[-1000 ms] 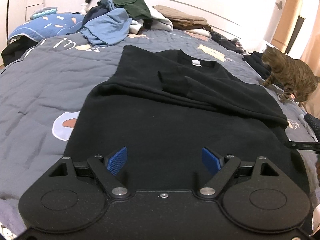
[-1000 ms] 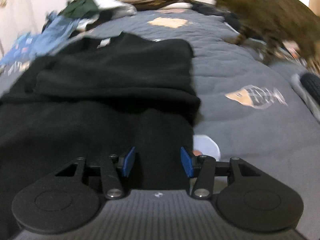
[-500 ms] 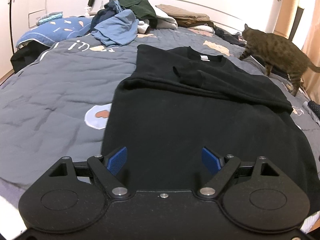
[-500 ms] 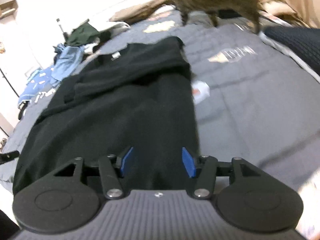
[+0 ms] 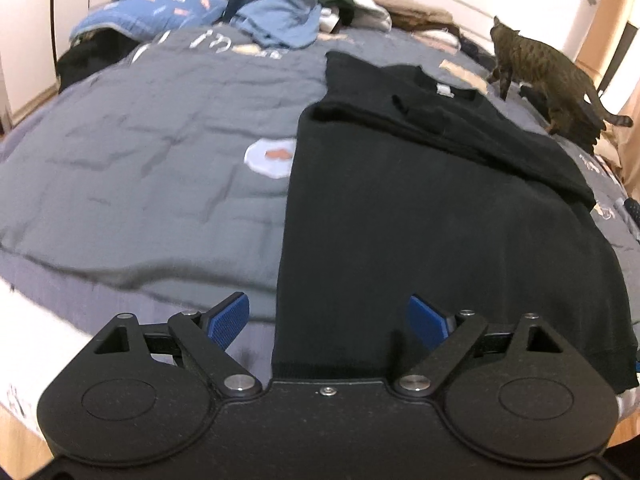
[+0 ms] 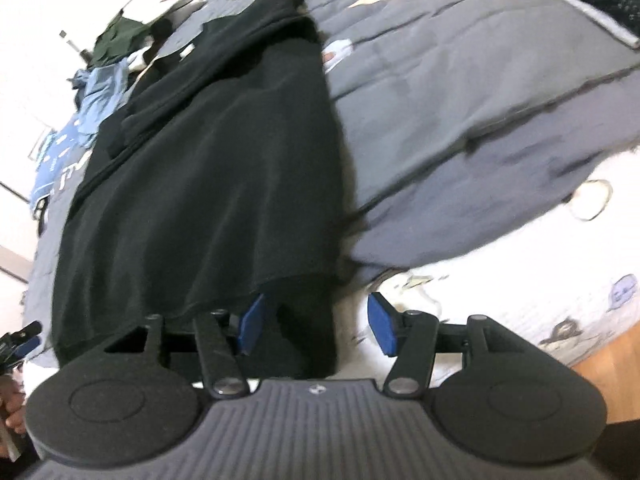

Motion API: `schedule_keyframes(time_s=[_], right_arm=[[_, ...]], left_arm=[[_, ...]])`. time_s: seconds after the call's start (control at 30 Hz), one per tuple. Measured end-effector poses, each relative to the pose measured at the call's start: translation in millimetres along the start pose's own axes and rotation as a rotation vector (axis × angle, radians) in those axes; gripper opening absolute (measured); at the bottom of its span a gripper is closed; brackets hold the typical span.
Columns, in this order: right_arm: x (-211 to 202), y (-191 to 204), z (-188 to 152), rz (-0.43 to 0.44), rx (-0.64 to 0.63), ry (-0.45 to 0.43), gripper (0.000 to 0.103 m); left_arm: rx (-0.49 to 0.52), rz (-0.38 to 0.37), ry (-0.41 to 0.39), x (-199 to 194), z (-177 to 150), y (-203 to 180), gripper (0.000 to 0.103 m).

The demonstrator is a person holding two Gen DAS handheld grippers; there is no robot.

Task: Fold clothes
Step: 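Grasp the black sweatshirt hem with both grippers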

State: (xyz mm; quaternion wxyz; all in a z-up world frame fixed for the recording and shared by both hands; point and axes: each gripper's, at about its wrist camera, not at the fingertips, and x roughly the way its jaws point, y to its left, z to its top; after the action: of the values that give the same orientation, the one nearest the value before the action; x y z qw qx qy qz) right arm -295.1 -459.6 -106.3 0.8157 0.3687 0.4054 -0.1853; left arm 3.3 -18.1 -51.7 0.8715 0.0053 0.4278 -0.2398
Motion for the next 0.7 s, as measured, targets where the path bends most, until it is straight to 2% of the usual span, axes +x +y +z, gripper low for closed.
schedule_keyframes(time_s=[0.23, 0.33, 0.4, 0.43, 0.47, 0.5, 0.57, 0.7], right_arm=[[14, 7, 1, -0.020, -0.004, 0.050, 0.056], [20, 14, -1, -0.036, -0.031, 0.073, 0.056], [23, 19, -2, -0.036, -0.050, 0.079, 0.053], [24, 22, -2, -0.035, -0.058, 0.077, 0.052], [24, 24, -3, -0.040, -0.065, 0.071, 0.044], [24, 26, -3, -0.042, -0.074, 0.065, 0.027], [20, 29, -3, -0.016, -0.079, 0.042, 0.016], [4, 30, 3, 0.120, -0.002, -0.036, 0.011]], left_arm=[[0.041, 0.112, 0.126, 13, -15, 3, 0.086], [0.045, 0.086, 0.239, 26, -21, 4, 0.082], [0.094, 0.072, 0.249, 25, -25, -3, 0.074], [0.105, 0.053, 0.242, 23, -27, -5, 0.061], [0.087, 0.030, 0.242, 21, -26, -2, 0.043], [0.069, 0.007, 0.241, 19, -26, 1, 0.037], [0.032, -0.040, 0.240, 16, -26, 7, 0.021], [-0.039, -0.138, 0.229, 7, -24, 16, 0.013]])
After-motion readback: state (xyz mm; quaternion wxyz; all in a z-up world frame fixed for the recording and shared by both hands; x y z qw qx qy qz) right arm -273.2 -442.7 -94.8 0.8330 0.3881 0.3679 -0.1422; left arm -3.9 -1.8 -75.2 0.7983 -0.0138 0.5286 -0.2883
